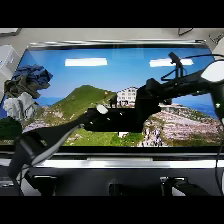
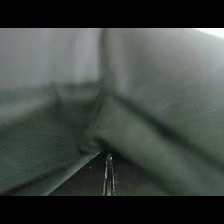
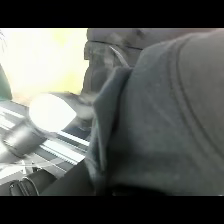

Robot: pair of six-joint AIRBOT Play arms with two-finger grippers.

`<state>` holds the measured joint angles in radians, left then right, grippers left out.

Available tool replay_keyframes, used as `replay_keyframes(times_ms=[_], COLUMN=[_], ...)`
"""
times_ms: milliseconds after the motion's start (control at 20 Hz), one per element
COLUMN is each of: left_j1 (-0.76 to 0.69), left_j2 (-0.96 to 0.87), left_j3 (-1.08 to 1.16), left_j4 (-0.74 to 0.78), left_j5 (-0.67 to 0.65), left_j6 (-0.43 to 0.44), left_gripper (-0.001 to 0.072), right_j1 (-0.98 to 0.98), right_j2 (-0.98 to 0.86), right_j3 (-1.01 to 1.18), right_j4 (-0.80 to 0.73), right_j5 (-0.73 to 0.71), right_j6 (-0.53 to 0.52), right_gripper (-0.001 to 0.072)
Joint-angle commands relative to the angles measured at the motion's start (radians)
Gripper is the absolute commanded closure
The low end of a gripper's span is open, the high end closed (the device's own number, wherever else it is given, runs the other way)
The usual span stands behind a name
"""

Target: Fold the clothes and pants, and hang the long-sleeved shirts on hangers.

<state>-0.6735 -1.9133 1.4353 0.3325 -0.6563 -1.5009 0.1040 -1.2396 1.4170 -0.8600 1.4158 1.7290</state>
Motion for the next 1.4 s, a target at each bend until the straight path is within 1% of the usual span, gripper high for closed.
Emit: replay_keyframes(times_ms=[0,100,150,250,350,400,450,500,550,600,650,750,800,850,900,1050,1100,1150,1200,1250,1350], left_j1=[0.178,0.313,0.383,0.505,0.589,0.613,0.626,0.629,0.629,0.629,0.630,0.630,0.630,0.630,0.631,0.631,0.631,0.631,0.631,0.631,0.631], left_j2=[0.109,0.232,0.302,0.440,0.576,0.632,0.681,0.724,0.757,0.778,0.792,0.803,0.803,0.802,0.803,0.803,0.803,0.802,0.802,0.801,0.799], left_j3=[0.001,0.001,0.001,0.001,0.001,0.001,0.001,0.001,0.001,0.001,0.001,0.001,0.001,0.000,0.001,0.001,0.001,0.000,0.000,0.000,0.000], left_j4=[0.282,0.481,0.546,0.575,0.578,0.585,0.602,0.629,0.657,0.670,0.683,0.716,0.727,0.735,0.735,0.738,0.737,0.737,0.737,0.737,0.737], left_j5=[-0.160,-0.263,-0.309,-0.376,-0.401,-0.402,-0.402,-0.402,-0.406,-0.418,-0.434,-0.464,-0.470,-0.470,-0.470,-0.470,-0.470,-0.470,-0.470,-0.470,-0.471], left_j6=[0.032,0.031,0.026,0.026,0.028,0.028,0.028,0.028,0.027,0.027,0.027,0.027,0.027,0.028,0.027,0.027,0.024,0.024,0.024,0.017,0.005], left_gripper=[0.0688,0.0688,0.0688,0.0688,0.0687,0.0687,0.0686,0.0687,0.0686,0.0686,0.0686,0.0686,0.0686,0.0686,0.0686,0.0686,0.0686,0.0685,0.0685,0.0685,0.0685], right_j1=[0.088,0.160,0.195,0.269,0.344,0.383,0.411,0.429,0.435,0.423,0.396,0.286,0.217,0.135,0.051,-0.151,-0.185,-0.204,-0.208,-0.198,-0.159], right_j2=[-0.078,-0.171,-0.226,-0.352,-0.477,-0.536,-0.586,-0.628,-0.658,-0.666,-0.659,-0.610,-0.573,-0.525,-0.475,-0.358,-0.348,-0.349,-0.351,-0.352,-0.375], right_j3=[0.000,0.000,0.001,0.001,0.001,0.001,0.001,0.001,0.001,0.001,0.001,0.001,0.001,0.001,0.001,-0.001,-0.013,-0.040,-0.091,-0.149,-0.244], right_j4=[0.009,0.080,0.134,0.271,0.412,0.485,0.554,0.631,0.718,0.775,0.785,0.729,0.663,0.563,0.430,-0.097,-0.217,-0.262,-0.250,-0.197,-0.031], right_j5=[-0.113,-0.232,-0.285,-0.386,-0.484,-0.527,-0.548,-0.547,-0.522,-0.476,-0.427,-0.322,-0.272,-0.221,-0.181,-0.046,0.002,0.030,0.012,-0.040,-0.159], right_j6=[-0.008,-0.008,-0.010,-0.049,-0.070,-0.071,-0.078,-0.101,-0.157,-0.237,-0.263,-0.283,-0.279,-0.255,-0.209,-0.045,-0.010,-0.008,-0.013,-0.048,-0.148], right_gripper=[0.0669,0.0669,0.0669,0.0668,0.0667,0.0648,0.0566,0.0379,0.0143,0.0107,0.0107,0.0107,0.0107,0.0107,0.0103,0.0101,0.0101,0.0101,0.0101,0.0101,0.0093])
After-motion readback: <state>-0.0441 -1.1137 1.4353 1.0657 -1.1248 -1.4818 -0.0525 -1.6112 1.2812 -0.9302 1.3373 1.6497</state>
